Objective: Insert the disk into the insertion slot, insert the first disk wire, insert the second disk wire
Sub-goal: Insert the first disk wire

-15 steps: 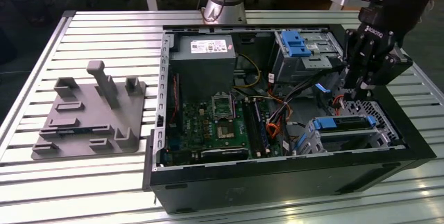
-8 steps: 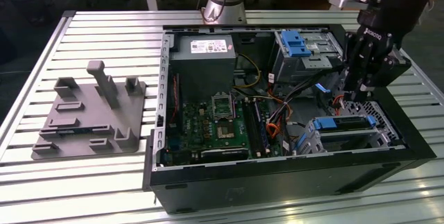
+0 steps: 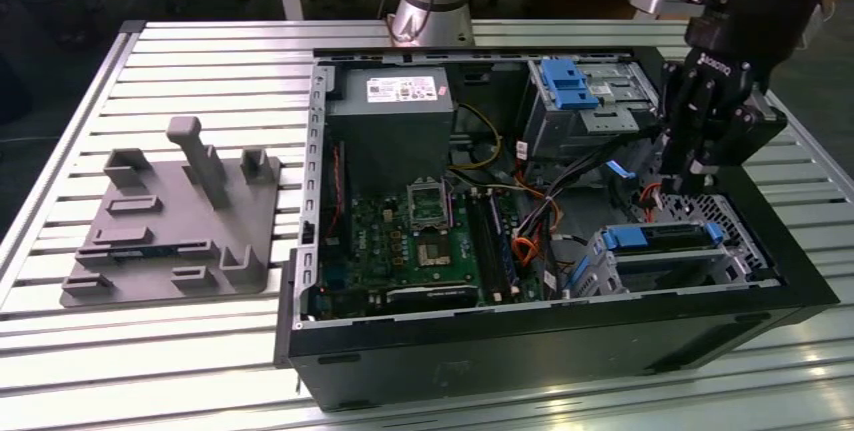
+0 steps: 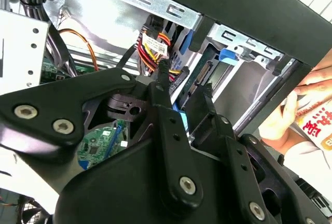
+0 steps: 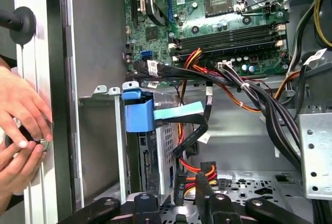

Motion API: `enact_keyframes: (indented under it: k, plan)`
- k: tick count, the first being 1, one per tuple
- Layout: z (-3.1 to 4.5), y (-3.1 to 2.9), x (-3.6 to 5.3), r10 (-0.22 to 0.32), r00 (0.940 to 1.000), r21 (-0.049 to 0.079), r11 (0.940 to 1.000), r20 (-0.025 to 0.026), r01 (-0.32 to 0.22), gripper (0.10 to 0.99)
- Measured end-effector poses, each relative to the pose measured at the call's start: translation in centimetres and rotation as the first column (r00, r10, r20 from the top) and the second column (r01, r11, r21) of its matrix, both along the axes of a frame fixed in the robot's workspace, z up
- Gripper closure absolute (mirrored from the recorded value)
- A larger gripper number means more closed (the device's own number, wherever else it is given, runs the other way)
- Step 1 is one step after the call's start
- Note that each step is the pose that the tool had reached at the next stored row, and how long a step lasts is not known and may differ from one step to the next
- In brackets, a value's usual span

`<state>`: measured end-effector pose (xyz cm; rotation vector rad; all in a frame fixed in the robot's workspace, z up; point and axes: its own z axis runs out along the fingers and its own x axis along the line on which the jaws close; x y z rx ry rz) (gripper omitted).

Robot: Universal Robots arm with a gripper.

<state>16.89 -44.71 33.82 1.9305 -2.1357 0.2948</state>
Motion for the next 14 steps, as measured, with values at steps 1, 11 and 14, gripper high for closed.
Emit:
enact_keyframes:
  k: [1, 11, 14]
  plan:
    - [-0.02, 0.05, 0.02, -0.001, 1.0000, 0.000, 1.0000, 0.0000, 0.001, 0.694]
    - [-0.22, 0.26, 0.31, -0.004, 1.0000, -0.001, 1.0000, 0.0000, 0.004, 0.765]
    - [-0.29, 0.26, 0.31, -0.007, 1.0000, -0.001, 1.0000, 0.0000, 0.007, 0.765]
